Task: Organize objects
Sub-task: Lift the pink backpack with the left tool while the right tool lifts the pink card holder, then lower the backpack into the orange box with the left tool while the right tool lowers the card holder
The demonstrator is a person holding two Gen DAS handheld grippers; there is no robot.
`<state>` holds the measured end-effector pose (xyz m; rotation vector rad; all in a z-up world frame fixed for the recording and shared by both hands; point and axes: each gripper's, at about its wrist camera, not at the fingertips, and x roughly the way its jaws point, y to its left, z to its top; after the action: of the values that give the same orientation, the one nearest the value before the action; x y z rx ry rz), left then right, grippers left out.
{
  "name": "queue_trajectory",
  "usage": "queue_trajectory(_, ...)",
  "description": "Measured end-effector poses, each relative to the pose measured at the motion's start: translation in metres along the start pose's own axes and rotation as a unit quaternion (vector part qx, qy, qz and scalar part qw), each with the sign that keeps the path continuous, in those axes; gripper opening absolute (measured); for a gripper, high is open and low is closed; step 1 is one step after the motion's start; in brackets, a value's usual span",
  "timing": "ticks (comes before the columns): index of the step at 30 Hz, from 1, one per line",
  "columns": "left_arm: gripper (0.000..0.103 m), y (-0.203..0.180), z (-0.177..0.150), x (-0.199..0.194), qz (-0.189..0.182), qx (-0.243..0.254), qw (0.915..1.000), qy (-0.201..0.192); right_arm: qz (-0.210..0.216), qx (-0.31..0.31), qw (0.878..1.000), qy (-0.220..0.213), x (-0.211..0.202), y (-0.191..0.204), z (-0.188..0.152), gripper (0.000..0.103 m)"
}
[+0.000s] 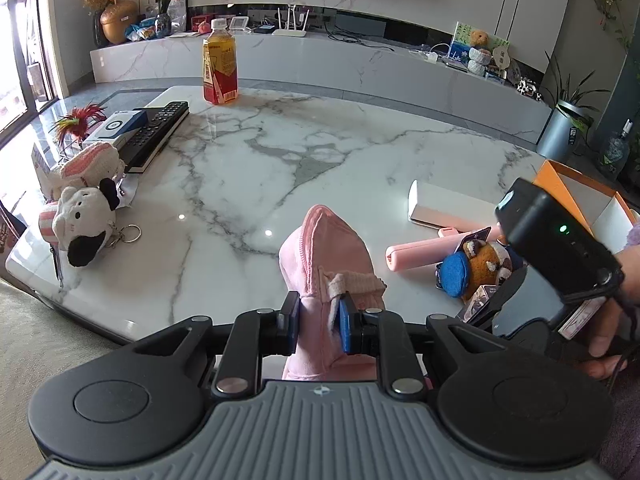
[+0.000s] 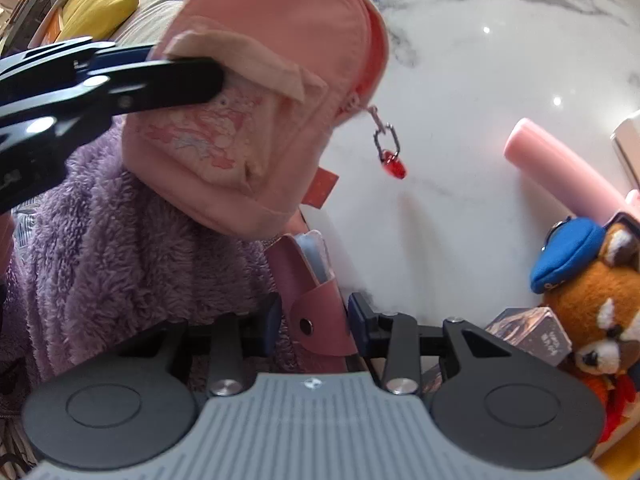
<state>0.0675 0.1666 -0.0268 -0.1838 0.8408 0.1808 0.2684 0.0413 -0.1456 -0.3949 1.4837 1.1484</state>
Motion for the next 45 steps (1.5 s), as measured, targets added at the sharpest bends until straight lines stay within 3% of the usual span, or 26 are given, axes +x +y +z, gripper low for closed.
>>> queue_trajectory(2,0.023,0.000,0.000,-0.003,0.002,0.000,1.0000,-0.001,0.013,-0.007,1.000,0.010,0.009,0.003,0.000,0.042)
queue_trajectory(6,0.023,0.000,-0.001,-0.008,0.008,-0.001,1.0000,-0.005,0.003,-0.005,1.000,0.008,0.006,0.007,-0.005,0.034)
queue_trajectory(11,0.023,-0.003,0.001,-0.013,0.012,0.000,0.9999,-0.010,-0.040,-0.009,0.999,-0.032,-0.026,0.024,-0.029,0.027)
queue_trajectory(15,0.022,-0.011,0.004,-0.023,0.010,0.010,0.9996,-0.023,-0.065,0.031,0.993,-0.095,-0.064,0.036,-0.058,0.024)
queue_trajectory(19,0.022,-0.026,0.009,-0.042,-0.002,0.026,0.9987,-0.044,-0.093,0.086,0.976,-0.178,-0.106,0.050,-0.096,0.024)
queue_trajectory(21,0.022,-0.036,0.011,-0.051,-0.010,0.034,0.9979,-0.054,-0.109,0.122,0.960,-0.226,-0.128,0.067,-0.119,0.024)
queue_trajectory(25,0.022,-0.070,0.013,-0.070,-0.043,0.061,0.9943,-0.076,-0.134,0.179,0.927,-0.302,-0.156,0.071,-0.124,0.023)
queue_trajectory(33,0.022,-0.154,0.023,-0.078,-0.130,0.126,0.9793,-0.091,-0.198,0.274,0.837,-0.430,-0.215,0.082,-0.213,0.023)
queue_trajectory(39,0.022,-0.221,0.026,-0.058,-0.177,0.181,0.9642,-0.080,-0.261,0.353,0.769,-0.464,-0.234,0.054,-0.280,0.023)
queue_trajectory(42,0.022,-0.250,0.024,-0.040,-0.184,0.201,0.9601,-0.061,-0.270,0.390,0.744,-0.470,-0.235,0.034,-0.305,0.023)
queue_trajectory(45,0.022,-0.272,0.019,-0.021,-0.176,0.220,0.9586,-0.038,-0.265,0.415,0.734,-0.467,-0.229,0.013,-0.315,0.023)
